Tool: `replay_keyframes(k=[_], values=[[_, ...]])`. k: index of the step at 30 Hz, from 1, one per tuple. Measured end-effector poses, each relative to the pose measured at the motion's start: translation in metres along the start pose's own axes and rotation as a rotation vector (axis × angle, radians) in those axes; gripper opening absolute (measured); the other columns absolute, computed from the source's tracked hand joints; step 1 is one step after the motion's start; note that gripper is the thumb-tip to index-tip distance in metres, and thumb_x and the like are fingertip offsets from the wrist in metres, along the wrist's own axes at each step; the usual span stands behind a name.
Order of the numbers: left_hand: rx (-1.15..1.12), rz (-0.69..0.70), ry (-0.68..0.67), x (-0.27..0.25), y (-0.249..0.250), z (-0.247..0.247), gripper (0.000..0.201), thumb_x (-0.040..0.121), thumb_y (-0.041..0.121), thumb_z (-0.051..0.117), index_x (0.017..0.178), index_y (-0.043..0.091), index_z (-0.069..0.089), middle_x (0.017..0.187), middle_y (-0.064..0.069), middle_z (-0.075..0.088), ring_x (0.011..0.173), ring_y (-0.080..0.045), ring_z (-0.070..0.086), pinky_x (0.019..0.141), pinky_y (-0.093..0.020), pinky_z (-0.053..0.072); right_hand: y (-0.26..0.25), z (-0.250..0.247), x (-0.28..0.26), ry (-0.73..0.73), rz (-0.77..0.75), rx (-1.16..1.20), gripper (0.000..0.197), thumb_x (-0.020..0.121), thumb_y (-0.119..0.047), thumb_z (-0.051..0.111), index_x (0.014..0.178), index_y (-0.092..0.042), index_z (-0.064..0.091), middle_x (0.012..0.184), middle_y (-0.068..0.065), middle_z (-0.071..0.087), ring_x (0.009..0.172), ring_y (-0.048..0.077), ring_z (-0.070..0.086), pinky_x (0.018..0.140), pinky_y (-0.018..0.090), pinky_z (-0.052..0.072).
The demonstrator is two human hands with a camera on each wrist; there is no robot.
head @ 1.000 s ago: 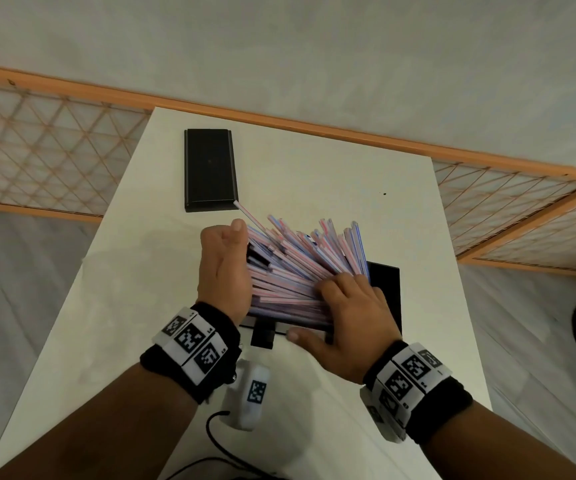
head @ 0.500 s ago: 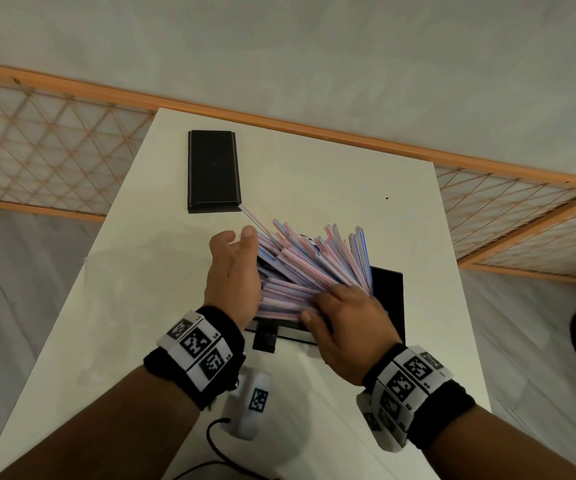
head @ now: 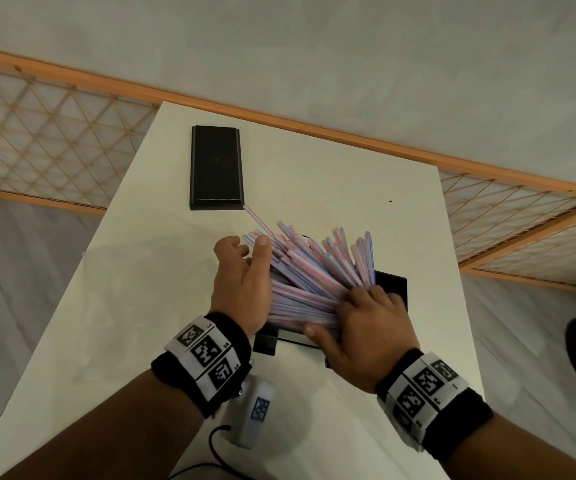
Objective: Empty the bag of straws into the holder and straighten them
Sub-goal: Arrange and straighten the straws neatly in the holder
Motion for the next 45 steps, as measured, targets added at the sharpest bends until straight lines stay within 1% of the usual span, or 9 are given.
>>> replay_keyframes(k=[6, 15, 19, 23, 27, 33, 36, 39, 45], values=[[-0.001, -0.008, 0.000, 0.002, -0.003, 0.001, 0.056, 0.104, 0.049, 0.040, 0.144, 0.012, 0.028, 0.141, -0.007, 0.050, 0.112, -0.019, 0.054, 0.093, -0.032, 0.042, -0.032, 0.022, 0.010, -0.190, -0.004, 0.087, 0.085, 0.076, -0.084, 0.024, 0.126, -0.021, 0.050, 0.119, 0.000, 0.051, 0.112, 0.025, 0.048, 0.097, 0.041, 0.043], [-0.097, -0.019, 0.027, 0.002, -0.007, -0.001, 0.055, 0.104, 0.053, 0.036, 0.134, 0.008, 0.036, 0.111, -0.002, 0.059, 0.102, -0.020, 0.060, 0.097, -0.044, 0.049, -0.039, 0.033, 0.024, -0.289, 0.023, 0.082, 0.078, 0.079, -0.082, 0.035, 0.126, -0.022, 0.050, 0.124, 0.003, 0.056, 0.117, 0.029, 0.051, 0.095, 0.041, 0.045], [-0.149, -0.029, 0.023, -0.001, -0.008, -0.003, 0.067, 0.097, 0.064, 0.039, 0.132, 0.007, 0.037, 0.105, 0.002, 0.054, 0.097, -0.017, 0.056, 0.097, -0.044, 0.048, -0.044, 0.028, 0.031, -0.274, -0.031, 0.158, 0.059, 0.074, -0.077, 0.047, 0.103, -0.027, 0.058, 0.103, 0.000, 0.066, 0.098, 0.027, 0.063, 0.082, 0.037, 0.053], [-0.145, -0.018, 0.008, -0.001, -0.012, -0.002, 0.053, 0.102, 0.054, 0.038, 0.129, 0.008, 0.035, 0.115, -0.006, 0.055, 0.098, -0.019, 0.057, 0.096, -0.046, 0.050, -0.037, 0.029, 0.027, -0.330, 0.021, 0.057, 0.063, 0.073, -0.084, 0.044, 0.095, -0.027, 0.060, 0.086, -0.002, 0.065, 0.080, 0.023, 0.065, 0.073, 0.033, 0.056], [-0.159, -0.033, 0.008, -0.002, -0.012, -0.001, 0.051, 0.098, 0.061, 0.040, 0.116, 0.014, 0.036, 0.105, -0.005, 0.057, 0.103, -0.032, 0.063, 0.095, -0.054, 0.052, -0.049, 0.033, 0.034, -0.348, -0.028, 0.278, 0.050, 0.074, -0.067, 0.063, 0.106, -0.028, 0.058, 0.102, -0.003, 0.062, 0.092, 0.022, 0.062, 0.079, 0.037, 0.055], [-0.064, -0.019, 0.002, -0.003, -0.010, -0.002, 0.046, 0.101, 0.052, 0.042, 0.129, 0.017, 0.031, 0.104, 0.009, 0.050, 0.102, -0.022, 0.059, 0.098, -0.047, 0.052, -0.039, 0.011, 0.020, -0.198, -0.106, 0.339, 0.069, 0.078, -0.051, 0.072, 0.135, -0.019, 0.049, 0.122, 0.002, 0.057, 0.113, 0.024, 0.054, 0.097, 0.035, 0.047], [-0.023, -0.011, -0.002, -0.002, -0.009, -0.006, 0.060, 0.102, 0.047, 0.046, 0.144, 0.012, 0.025, 0.131, 0.002, 0.044, 0.116, -0.021, 0.052, 0.099, -0.036, 0.045, -0.019, -0.006, 0.002, -0.057, -0.068, 0.214, 0.054, 0.072, -0.058, 0.062, 0.113, -0.022, 0.060, 0.105, -0.001, 0.065, 0.099, 0.027, 0.062, 0.081, 0.037, 0.055], [-0.020, -0.025, -0.006, 0.002, -0.014, -0.007, 0.061, 0.099, 0.046, 0.053, 0.142, 0.012, 0.026, 0.135, -0.002, 0.044, 0.112, -0.021, 0.053, 0.096, -0.034, 0.042, 0.001, 0.010, -0.007, -0.213, 0.005, 0.146, 0.043, 0.072, -0.060, 0.051, 0.094, -0.024, 0.061, 0.097, -0.004, 0.063, 0.097, 0.026, 0.061, 0.077, 0.033, 0.052], [-0.029, -0.082, -0.030, -0.001, -0.028, 0.003, 0.058, 0.099, 0.053, 0.050, 0.137, 0.016, 0.029, 0.131, -0.004, 0.054, 0.111, -0.023, 0.058, 0.101, -0.042, 0.047, -0.013, 0.030, 0.004, -0.296, -0.033, 0.128, 0.058, 0.077, -0.054, 0.057, 0.129, -0.029, 0.049, 0.128, -0.004, 0.058, 0.121, 0.027, 0.054, 0.098, 0.039, 0.047]])
Point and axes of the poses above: each hand's wrist, its own x-axis towards the middle knuckle, its own z-axis out of the palm, y = z × x, the point moved 9 cm from there along x, towards the middle knuckle
